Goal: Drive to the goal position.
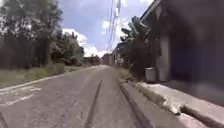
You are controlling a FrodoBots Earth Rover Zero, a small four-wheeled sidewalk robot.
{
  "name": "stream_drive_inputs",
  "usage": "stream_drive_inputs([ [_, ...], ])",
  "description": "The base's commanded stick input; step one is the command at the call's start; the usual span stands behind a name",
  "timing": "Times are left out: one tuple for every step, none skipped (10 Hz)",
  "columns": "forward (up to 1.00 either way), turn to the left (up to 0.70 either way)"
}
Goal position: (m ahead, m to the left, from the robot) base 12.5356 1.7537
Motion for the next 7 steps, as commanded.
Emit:
stream_drive_inputs([
  [0.7, 0.01],
  [0.7, 0.01],
  [0.7, 0.01],
  [0.7, 0.01],
  [0.7, 0.01],
  [0.7, 0.01],
  [0.7, 0.01],
])
